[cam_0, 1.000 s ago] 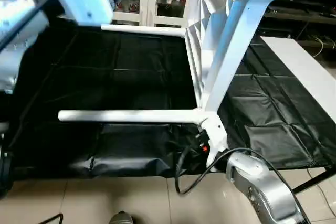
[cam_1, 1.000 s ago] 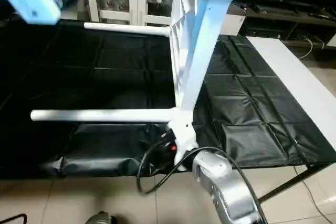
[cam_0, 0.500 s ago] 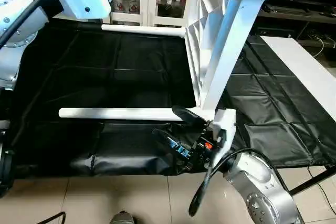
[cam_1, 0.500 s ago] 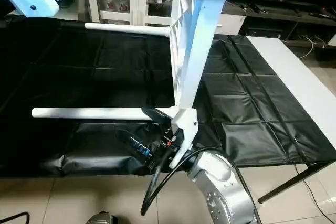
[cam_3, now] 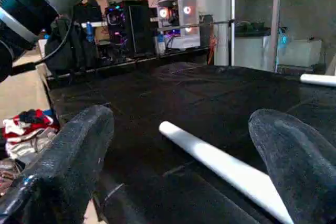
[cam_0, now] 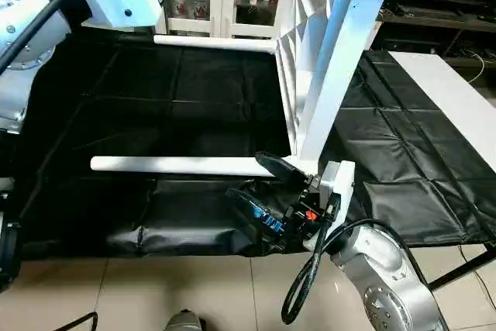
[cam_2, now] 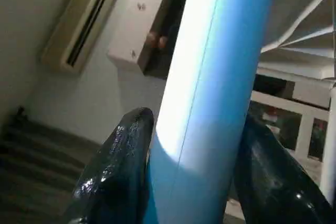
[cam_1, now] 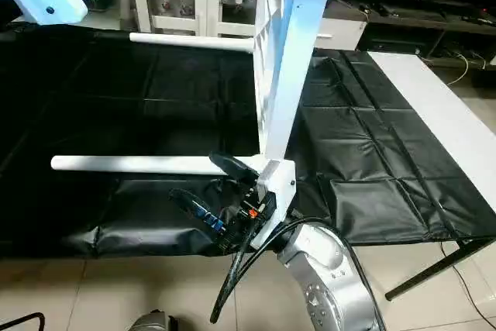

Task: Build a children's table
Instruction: Flip table

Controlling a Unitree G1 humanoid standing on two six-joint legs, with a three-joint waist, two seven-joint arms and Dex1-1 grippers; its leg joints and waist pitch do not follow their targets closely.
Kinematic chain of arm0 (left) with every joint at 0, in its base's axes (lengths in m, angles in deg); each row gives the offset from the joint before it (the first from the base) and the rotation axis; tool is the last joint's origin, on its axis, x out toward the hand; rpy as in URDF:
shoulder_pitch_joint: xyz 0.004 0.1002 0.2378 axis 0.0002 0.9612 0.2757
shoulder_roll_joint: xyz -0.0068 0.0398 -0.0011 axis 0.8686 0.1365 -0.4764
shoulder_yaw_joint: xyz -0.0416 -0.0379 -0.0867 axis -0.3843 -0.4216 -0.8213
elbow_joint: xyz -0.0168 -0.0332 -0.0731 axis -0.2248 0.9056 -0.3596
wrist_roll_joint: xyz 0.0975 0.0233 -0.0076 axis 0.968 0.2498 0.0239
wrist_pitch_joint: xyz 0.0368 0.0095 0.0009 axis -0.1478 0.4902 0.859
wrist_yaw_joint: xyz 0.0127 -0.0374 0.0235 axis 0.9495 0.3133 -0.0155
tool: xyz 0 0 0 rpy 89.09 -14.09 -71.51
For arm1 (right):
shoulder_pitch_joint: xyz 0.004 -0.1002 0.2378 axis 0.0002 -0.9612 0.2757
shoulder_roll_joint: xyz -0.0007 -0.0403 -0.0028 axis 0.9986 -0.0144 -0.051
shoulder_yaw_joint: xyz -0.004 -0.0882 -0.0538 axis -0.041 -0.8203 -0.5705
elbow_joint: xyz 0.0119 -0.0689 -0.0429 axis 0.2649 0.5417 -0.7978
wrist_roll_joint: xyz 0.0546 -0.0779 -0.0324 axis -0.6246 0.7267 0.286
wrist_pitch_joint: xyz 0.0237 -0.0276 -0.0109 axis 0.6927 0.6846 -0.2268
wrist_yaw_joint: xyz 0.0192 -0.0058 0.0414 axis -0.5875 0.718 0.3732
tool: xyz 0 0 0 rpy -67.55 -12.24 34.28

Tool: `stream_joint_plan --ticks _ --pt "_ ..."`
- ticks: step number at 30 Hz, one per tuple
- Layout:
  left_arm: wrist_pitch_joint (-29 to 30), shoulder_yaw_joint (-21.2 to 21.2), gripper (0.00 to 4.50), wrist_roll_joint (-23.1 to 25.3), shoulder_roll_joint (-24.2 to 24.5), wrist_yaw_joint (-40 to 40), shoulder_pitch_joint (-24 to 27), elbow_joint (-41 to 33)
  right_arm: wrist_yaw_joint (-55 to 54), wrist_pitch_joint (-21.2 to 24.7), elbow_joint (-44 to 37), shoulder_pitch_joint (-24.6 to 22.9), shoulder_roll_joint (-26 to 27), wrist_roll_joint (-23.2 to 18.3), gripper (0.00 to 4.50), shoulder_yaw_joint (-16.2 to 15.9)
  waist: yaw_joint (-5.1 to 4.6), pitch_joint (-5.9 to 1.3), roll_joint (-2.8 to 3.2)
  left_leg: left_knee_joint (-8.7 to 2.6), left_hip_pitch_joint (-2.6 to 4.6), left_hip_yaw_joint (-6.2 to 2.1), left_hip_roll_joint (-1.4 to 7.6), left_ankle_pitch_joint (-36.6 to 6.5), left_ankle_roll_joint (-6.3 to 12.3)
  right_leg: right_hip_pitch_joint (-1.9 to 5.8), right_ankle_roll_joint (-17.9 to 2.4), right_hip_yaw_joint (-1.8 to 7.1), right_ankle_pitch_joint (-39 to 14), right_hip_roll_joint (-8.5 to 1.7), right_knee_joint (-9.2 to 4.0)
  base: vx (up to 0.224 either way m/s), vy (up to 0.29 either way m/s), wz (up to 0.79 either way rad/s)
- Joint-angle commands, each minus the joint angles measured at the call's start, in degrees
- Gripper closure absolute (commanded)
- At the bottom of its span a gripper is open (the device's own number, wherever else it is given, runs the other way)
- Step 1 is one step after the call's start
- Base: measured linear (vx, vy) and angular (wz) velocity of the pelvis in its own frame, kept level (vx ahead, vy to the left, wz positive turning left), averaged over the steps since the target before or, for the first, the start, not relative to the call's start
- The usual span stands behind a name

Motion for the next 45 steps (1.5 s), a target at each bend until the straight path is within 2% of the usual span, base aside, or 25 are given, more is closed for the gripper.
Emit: stream_joint_plan --ticks 1,6,7,9,10,12,13,14,16,17,18,21,22,23,24,27,30,33,34,37,38,39,41,42,45 --pt "5.1 -5.8 2.46 -4.5 -1.8 -5.6 -0.5 0.7 -0.3 -0.4 0.7 0.5 -0.4 0.2 0.00 1.0 -0.20 -3.59 1.42 -5.41 3.30 -1.95 2.11 -35.9 -8.70 -0.76 -8.4 1.00 -18.8 -2.82 -4.66 0.000 0.000 0.00" --pt "7.8 -8.7 2.46 -7.0 -3.2 -7.6 -0.7 0.8 -0.6 0.1 1.4 1.0 -0.6 0.6 0.00 1.1 -0.13 -3.68 1.12 -5.30 2.99 -1.71 2.04 -32.7 -7.76 -0.41 -8.6 1.04 -16.9 -2.83 -4.51 0.000 0.000 0.00" --pt "10.4 -11.1 2.46 -10.0 -4.4 -8.4 -1.0 0.4 -3.1 0.9 3.6 1.9 -0.7 3.0 0.00 1.1 -0.12 -3.80 1.02 -5.28 2.75 -1.64 2.01 -30.4 -7.34 -0.14 -8.8 0.96 -15.1 -2.76 -4.30 0.000 0.000 0.00" --pt "10.7 -11.4 2.46 -10.4 -4.6 -8.5 -1.1 0.3 -3.5 1.1 3.9 2.1 -0.8 3.3 0.00 1.1 -0.24 -4.00 0.98 -5.17 2.42 -1.52 1.84 -26.9 -7.10 0.16 -9.4 0.81 -12.7 -2.66 -3.86 0.000 0.000 0.00" --pt "12.5 -12.9 2.46 -12.4 -5.4 -8.6 -1.2 -0.3 -5.7 1.7 6.1 2.9 -0.6 4.9 0.00 1.6 -0.11 -4.07 0.56 -4.93 2.49 -1.14 1.75 -25.3 -6.46 0.11 -9.5 0.87 -12.1 -2.66 -3.99 0.000 0.000 0.00" --pt "13.6 -13.8 2.46 -13.4 -5.9 -8.6 -1.3 -0.7 -6.6 1.4 7.5 3.3 -0.4 5.4 0.00 2.1 -0.01 -4.03 0.76 -4.84 2.45 -1.09 1.71 -24.2 -6.07 0.13 -9.7 0.91 -11.8 -2.64 -3.92 0.000 0.000 0.00" --pt "13.6 -13.8 2.46 -13.4 -5.9 -8.6 -1.3 -0.7 -6.6 1.4 7.5 3.3 -0.4 5.4 0.00 2.1 0.14 -4.11 0.81 -4.70 2.48 -1.00 1.76 -23.2 -5.66 0.17 -9.9 0.89 -10.7 -2.55 -3.79 0.000 0.000 0.00" --pt "14.3 -14.6 2.46 -14.6 -6.3 -8.2 -1.3 -1.2 -8.0 0.9 8.7 3.8 -0.3 6.3 0.00 2.8 0.16 -4.16 0.59 -4.69 2.44 -0.92 1.77 -22.5 -5.55 0.26 -10.0 0.85 -9.8 -2.45 -3.69 0.000 0.000 0.00" --pt "14.8 -15.1 2.46 -15.4 -6.5 -7.8 -1.2 -1.5 -9.0 0.6 9.5 4.2 -0.2 6.9 0.00 3.2 0.28 -4.25 0.79 -4.57 2.44 -0.87 1.75 -20.7 -5.13 0.33 -10.3 0.76 -7.4 -2.31 -3.46 0.000 0.000 0.00" --pt "16.0 -16.2 2.46 -17.5 -7.4 -7.3 -1.0 -2.6 -9.8 0.9 11.2 5.3 0.2 6.2 0.00 4.4 0.28 -4.28 0.32 -4.50 2.44 -0.72 1.73 -19.7 -4.92 0.40 -10.5 0.67 -6.2 -2.15 -3.34 0.000 0.000 0.00" --pt "16.0 -16.2 2.46 -17.5 -7.4 -7.3 -1.0 -2.6 -9.8 0.9 11.2 5.3 0.2 6.2 0.00 4.4 0.35 -4.41 0.62 -4.39 2.49 -0.72 1.69 -18.7 -4.70 0.40 -11.0 0.63 -5.3 -2.25 -3.09 0.000 0.000 0.00" --pt "18.0 -17.8 2.46 -20.1 -8.9 -6.7 -0.6 -4.4 -11.3 0.9 13.6 7.3 1.1 5.1 0.00 6.4 0.56 -4.42 0.63 -4.31 2.51 -0.61 1.68 -18.3 -4.50 0.40 -11.0 0.60 -4.6 -2.11 -3.07 0.000 0.000 0.00" --pt "20.4 -19.1 2.46 -22.6 -10.9 -6.2 -0.1 -7.0 -13.7 0.2 16.8 10.3 3.0 2.9 0.00 9.7 0.72 -4.54 0.23 -4.19 2.49 -0.52 1.72 -17.3 -4.49 0.43 -11.3 0.58 -3.7 -2.22 -2.97 0.000 0.000 0.00" --pt "20.4 -19.1 2.46 -22.6 -10.9 -6.2 -0.1 -7.0 -13.7 0.2 16.8 10.3 3.0 2.9 0.00 9.7 0.92 -4.72 0.43 -4.03 2.56 -0.49 1.73 -16.6 -4.54 0.30 -11.7 0.53 -3.3 -2.28 -2.79 0.000 0.000 0.00" --pt "22.1 -19.7 2.46 -23.7 -12.2 -6.2 0.3 -9.1 -15.0 -1.1 19.5 12.8 4.2 1.5 0.00 12.2 1.12 -4.86 0.50 -3.86 2.75 -0.38 1.81 -16.2 -4.51 0.15 -11.8 0.48 -2.4 -2.19 -2.70 0.000 0.000 0.00" --pt "23.0 -20.0 2.46 -24.1 -12.7 -6.5 0.6 -10.2 -15.0 -2.2 21.0 14.1 4.5 1.2 0.00 13.1 1.64 -4.77 0.47 -3.72 2.67 -0.28 1.70 -15.8 -4.79 -0.01 -11.2 0.34 -1.3 -1.79 -2.46 0.000 0.000 0.00" --pt "24.7 -20.0 2.46 -24.8 -13.3 -6.9 1.2 -12.2 -13.5 -5.3 25.8 19.0 4.9 -0.1 0.00 15.2 1.29 -4.76 0.14 -3.98 2.47 -0.44 1.65 -17.4 -5.72 0.29 -10.3 0.30 -2.6 -1.99 -2.59 0.000 0.000 0.00" --pt "25.0 -20.0 2.46 -24.8 -13.5 -7.1 1.4 -12.7 -12.3 -5.9 27.8 21.0 5.1 -1.0 0.00 15.8 1.05 -4.68 -0.07 -3.95 2.26 -0.50 1.61 -18.3 -5.73 0.47 -9.9 0.42 -4.1 -2.16 -2.72 0.000 0.000 0.00" --pt "26.0 -20.1 2.46 -25.1 -13.8 -7.3 1.8 -13.7 -13.4 -7.0 32.8 25.2 5.2 -0.2 0.00 16.7 0.91 -4.70 -0.43 -3.87 2.23 -0.40 1.59 -17.8 -5.76 0.41 -10.2 0.38 -4.5 -2.24 -2.64 0.000 0.000 0.00" --pt "27.3 -20.3 2.46 -24.9 -14.0 -7.3 2.2 -15.2 -14.5 -8.1 37.0 28.6 5.7 -0.1 0.00 18.1 0.81 -4.63 -0.55 -3.81 1.94 -0.30 1.50 -16.6 -5.57 0.55 -10.2 0.48 -5.1 -2.21 -2.58 0.000 0.000 0.00" --pt "27.9 -20.6 2.46 -24.9 -14.1 -7.3 2.4 -15.9 -14.5 -8.3 38.2 29.5 6.0 -0.4 0.00 18.8 0.85 -4.65 -0.47 -3.78 2.07 -0.30 1.52 -16.6 -5.61 0.43 -10.2 0.45 -5.3 -2.17 -2.63 0.000 0.000 0.00" --pt "29.2 -20.7 2.46 -25.1 -14.2 -7.4 2.9 -17.2 -12.8 -8.2 39.6 31.0 6.7 -2.0 0.00 19.6 0.58 -4.67 -0.72 -3.82 2.02 -0.32 1.59 -16.8 -5.66 0.55 -10.5 0.39 -5.3 -2.16 -2.57 0.000 0.000 0.00" --pt "30.0 -20.7 2.46 -25.2 -14.2 -7.6 3.3 -18.0 -11.7 -8.7 40.5 31.6 7.0 -2.7 0.00 19.8 0.26 -4.74 -0.44 -3.73 2.17 -0.35 1.62 -16.7 -5.57 0.45 -10.8 0.30 -4.3 -2.01 -2.40 0.000 0.000 0.00" --pt "30.3 -20.7 2.46 -25.2 -14.2 -7.7 3.5 -18.4 -11.0 -9.0 40.7 31.7 7.2 -3.1 0.19 19.9 0.05 -4.66 -0.69 -3.73 2.10 -0.35 1.59 -16.2 -5.23 0.53 -11.0 0.24 -3.3 -1.89 -2.38 0.000 0.000 0.00" --pt "31.2 -21.0 2.46 -24.9 -14.2 -8.2 3.9 -19.1 -9.8 -9.9 41.6 31.7 7.4 -3.4 0.49 20.0 0.09 -4.73 -0.75 -3.55 2.14 -0.25 1.52 -14.3 -4.62 0.63 -11.2 0.20 -1.1 -1.72 -2.27 0.000 0.000 0.00"
